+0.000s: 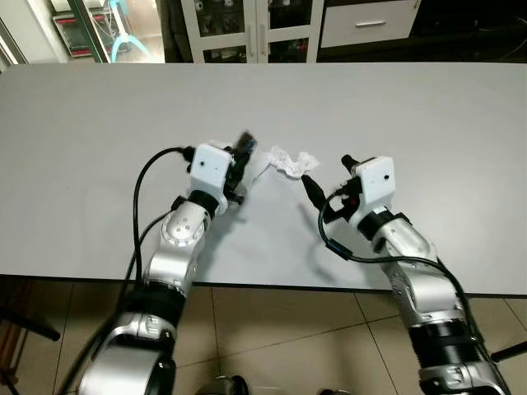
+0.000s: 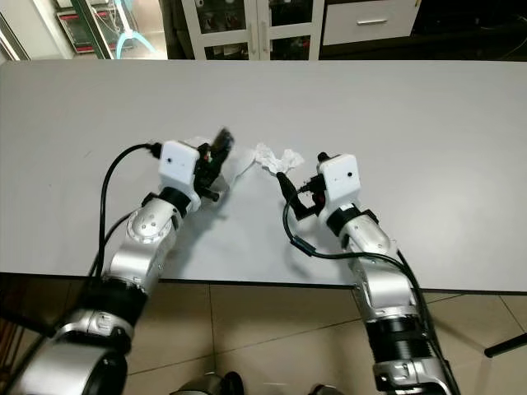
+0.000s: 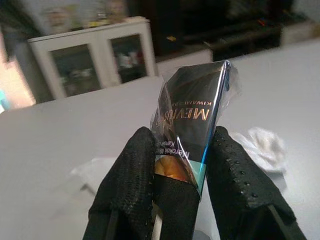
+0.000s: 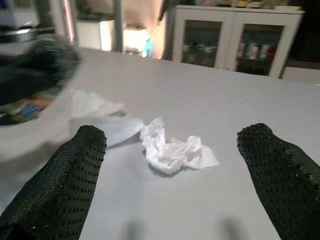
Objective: Picking trash to rubbish bin
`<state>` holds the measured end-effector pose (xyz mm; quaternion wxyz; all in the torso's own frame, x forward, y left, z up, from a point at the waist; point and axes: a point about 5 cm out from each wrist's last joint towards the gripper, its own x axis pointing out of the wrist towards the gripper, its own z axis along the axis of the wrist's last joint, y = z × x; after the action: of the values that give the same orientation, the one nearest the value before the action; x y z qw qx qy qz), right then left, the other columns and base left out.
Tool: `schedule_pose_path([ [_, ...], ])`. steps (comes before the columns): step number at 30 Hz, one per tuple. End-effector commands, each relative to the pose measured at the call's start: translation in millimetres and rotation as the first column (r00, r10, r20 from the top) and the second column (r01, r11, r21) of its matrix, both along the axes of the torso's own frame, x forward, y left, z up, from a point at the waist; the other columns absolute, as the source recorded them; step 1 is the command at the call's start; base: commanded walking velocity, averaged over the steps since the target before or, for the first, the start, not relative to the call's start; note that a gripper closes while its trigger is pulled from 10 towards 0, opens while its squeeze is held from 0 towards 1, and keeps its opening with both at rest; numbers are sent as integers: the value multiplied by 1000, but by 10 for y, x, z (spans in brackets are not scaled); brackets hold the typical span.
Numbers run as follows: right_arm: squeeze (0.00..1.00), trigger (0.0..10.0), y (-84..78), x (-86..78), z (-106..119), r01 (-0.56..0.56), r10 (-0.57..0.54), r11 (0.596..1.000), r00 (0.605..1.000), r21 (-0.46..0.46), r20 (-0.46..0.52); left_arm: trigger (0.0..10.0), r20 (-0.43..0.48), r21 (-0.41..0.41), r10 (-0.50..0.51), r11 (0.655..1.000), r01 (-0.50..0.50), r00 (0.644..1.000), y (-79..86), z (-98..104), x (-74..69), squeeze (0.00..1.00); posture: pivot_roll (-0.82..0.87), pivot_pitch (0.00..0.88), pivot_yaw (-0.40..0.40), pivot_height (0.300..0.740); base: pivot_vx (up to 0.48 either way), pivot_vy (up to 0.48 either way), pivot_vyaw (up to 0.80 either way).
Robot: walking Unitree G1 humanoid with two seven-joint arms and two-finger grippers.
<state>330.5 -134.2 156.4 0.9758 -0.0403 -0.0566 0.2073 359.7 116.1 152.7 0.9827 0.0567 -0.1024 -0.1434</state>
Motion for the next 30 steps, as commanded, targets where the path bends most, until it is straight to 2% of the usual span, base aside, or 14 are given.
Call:
schedule_pose_path([
  [1, 0, 10000, -5, 28, 40, 28, -29, 999, 999, 27, 23, 10000, 30, -52, 62, 997, -60, 998, 53, 60, -7, 0, -80, 43, 80, 740, 0, 0, 0],
  [5, 0, 10000, 26, 60, 81, 68, -71, 995, 997, 74, 39, 10000, 56, -91, 122, 989, -117, 991, 31, 75, -41, 0, -78, 51, 79, 740, 0, 0, 0],
  [8, 0, 10000, 128, 70, 108, 79, -87, 986, 995, 149, 47, 10000, 96, -139, 192, 974, -178, 977, -9, 115, -102, 0, -73, 55, 75, 740, 0, 0, 0],
  [14, 0, 10000, 173, 91, 125, 110, -122, 974, 992, 199, 46, 10000, 152, -136, 205, 973, -185, 967, -104, 208, -123, 0, -63, 59, 71, 740, 0, 0, 0],
  [16, 0, 10000, 146, 119, 151, 172, -190, 954, 980, 245, 52, 10000, 190, -145, 220, 970, -194, 957, -141, 263, -135, 0, -61, 59, 71, 740, 0, 0, 0],
  [18, 0, 10000, 65, 115, 222, 264, -298, 936, 947, 233, 124, 10000, 212, -158, 225, 968, -194, 951, -153, 291, -148, 0, -59, 60, 70, 740, 0, 0, 0],
  [20, 0, 10000, 8, 100, 282, 319, -361, 922, 914, 219, 188, 10000, 233, -159, 224, 969, -191, 946, -158, 315, -159, 0, -59, 59, 70, 740, 0, 0, 0],
  [30, 0, 10000, -158, 101, 316, 403, -462, 878, 855, 259, 235, 10000, 288, -133, 286, 957, -257, 914, -12, 369, -109, 0, -61, 53, 73, 740, 0, 0, 0],
])
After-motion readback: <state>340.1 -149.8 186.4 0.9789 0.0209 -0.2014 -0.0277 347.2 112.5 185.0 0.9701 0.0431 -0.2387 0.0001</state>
